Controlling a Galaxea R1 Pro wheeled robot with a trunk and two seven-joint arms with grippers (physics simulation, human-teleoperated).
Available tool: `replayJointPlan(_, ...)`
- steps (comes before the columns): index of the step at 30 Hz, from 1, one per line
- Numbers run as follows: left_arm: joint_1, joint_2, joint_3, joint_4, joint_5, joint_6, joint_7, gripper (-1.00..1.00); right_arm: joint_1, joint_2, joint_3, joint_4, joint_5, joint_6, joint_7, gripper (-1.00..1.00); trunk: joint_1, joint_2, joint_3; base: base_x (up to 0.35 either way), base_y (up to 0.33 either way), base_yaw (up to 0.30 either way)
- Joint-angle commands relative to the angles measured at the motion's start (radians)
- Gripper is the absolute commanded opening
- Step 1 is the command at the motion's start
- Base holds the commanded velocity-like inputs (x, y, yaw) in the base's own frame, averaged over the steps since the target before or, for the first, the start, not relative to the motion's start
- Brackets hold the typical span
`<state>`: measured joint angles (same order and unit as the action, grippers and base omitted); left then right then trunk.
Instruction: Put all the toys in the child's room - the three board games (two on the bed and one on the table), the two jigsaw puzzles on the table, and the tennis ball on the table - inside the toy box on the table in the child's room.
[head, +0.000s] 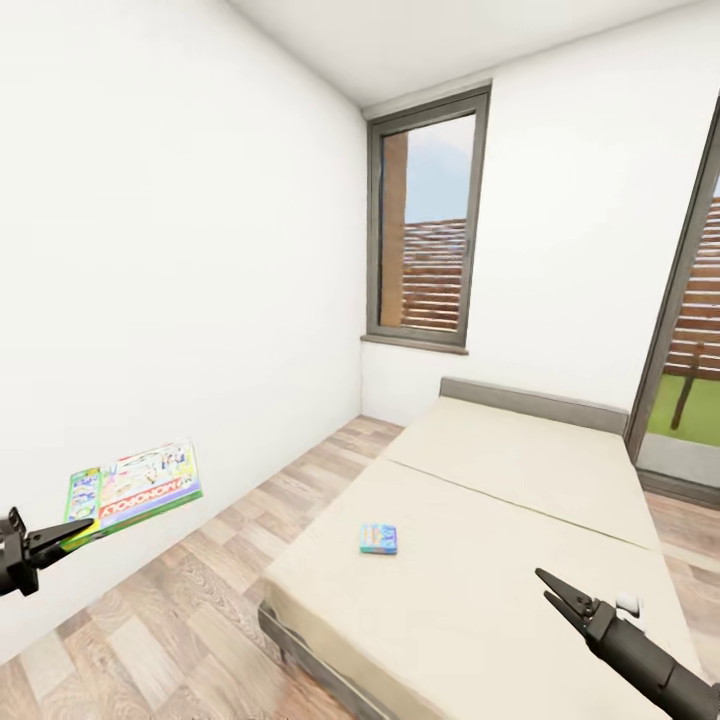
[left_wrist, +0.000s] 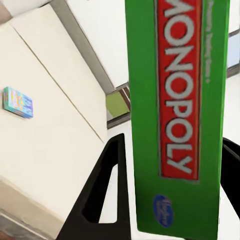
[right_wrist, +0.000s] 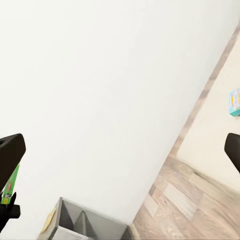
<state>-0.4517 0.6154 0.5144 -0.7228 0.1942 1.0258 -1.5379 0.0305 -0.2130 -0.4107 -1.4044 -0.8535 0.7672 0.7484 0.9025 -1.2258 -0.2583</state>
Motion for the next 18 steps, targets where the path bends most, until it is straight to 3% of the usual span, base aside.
replayJointPlan(1, -0.001, 0.002, 0.003, 0.000, 0.000, 0.010, -0.005, -1.00, 0.000, 0.000, 0.000, -0.001, -0.004, 0.006, -0.001, 1.00, -0.004, 0.007, 0.003, 0.000, 0.000, 0.279)
replayJointPlan(15, 0.002, 0.030, 0.008, 0.000, 0.003, 0.008, -0.033, -1.00, 0.000, 0.001, 0.009, -0.024, -0.004, 0.006, -0.006, 1.00, -0.058, 0.105, 0.051, 0.000, 0.000, 0.279)
replayJointPlan(18, 0.002, 0.029, 0.007, -0.002, 0.000, 0.004, -0.033, -1.00, 0.000, 0.000, 0.039, -0.041, -0.003, 0.004, -0.006, 1.00, -0.069, 0.126, 0.062, 0.000, 0.000, 0.279)
